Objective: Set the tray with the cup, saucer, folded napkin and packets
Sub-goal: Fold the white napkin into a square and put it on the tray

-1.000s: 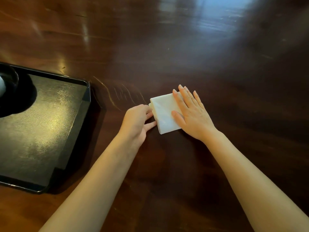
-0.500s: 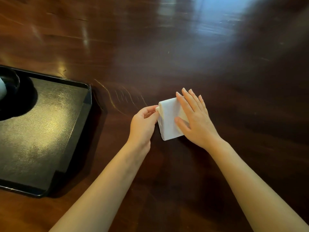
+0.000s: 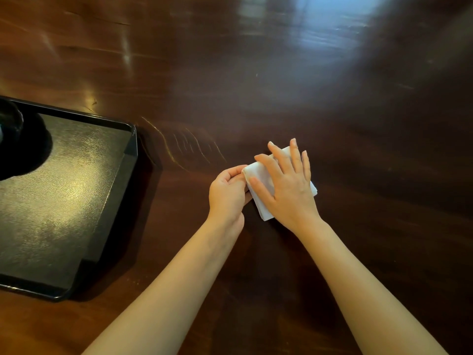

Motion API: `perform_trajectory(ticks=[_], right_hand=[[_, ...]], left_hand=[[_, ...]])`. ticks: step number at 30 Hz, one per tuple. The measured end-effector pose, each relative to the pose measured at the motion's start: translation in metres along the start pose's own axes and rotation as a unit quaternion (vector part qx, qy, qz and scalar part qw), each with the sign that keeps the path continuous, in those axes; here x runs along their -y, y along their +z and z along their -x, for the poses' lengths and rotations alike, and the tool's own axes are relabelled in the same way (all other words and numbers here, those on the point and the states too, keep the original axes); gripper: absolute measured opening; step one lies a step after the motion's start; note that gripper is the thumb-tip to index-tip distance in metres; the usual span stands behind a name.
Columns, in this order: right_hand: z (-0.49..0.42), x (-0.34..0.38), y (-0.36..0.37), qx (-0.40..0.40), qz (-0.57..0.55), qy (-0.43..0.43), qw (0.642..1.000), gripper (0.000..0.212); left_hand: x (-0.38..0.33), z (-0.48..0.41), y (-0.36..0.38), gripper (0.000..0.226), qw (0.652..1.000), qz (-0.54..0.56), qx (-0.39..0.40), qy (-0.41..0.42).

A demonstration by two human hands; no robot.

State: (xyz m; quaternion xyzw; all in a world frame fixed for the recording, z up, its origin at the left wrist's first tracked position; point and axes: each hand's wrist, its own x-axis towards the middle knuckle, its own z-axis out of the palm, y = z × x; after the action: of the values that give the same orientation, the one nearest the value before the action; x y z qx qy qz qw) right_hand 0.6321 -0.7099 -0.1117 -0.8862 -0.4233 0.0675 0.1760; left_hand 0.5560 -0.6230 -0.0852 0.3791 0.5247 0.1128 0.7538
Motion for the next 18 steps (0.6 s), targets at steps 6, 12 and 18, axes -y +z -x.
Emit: perform_trajectory(ticks=[6,12,18], right_hand=[[0.008,0.004,0.005,0.001,0.026,0.041,0.999,0.054],[0.013,0.007,0.004,0.021,-0.029,0.068,0.997,0.059],[0.006,-0.014,-0.036,-0.03,-0.329,0.254,0.909,0.042]], left_hand=[[0.003,-0.002,0.003,0.013,0.999,-0.003,-0.03,-0.008],[0.005,0.004,-0.003,0.024,0.998,-0.024,0.058,0.028],[-0.011,0.008,-0.002,0.012,0.995,-0.021,0.09,0.042]])
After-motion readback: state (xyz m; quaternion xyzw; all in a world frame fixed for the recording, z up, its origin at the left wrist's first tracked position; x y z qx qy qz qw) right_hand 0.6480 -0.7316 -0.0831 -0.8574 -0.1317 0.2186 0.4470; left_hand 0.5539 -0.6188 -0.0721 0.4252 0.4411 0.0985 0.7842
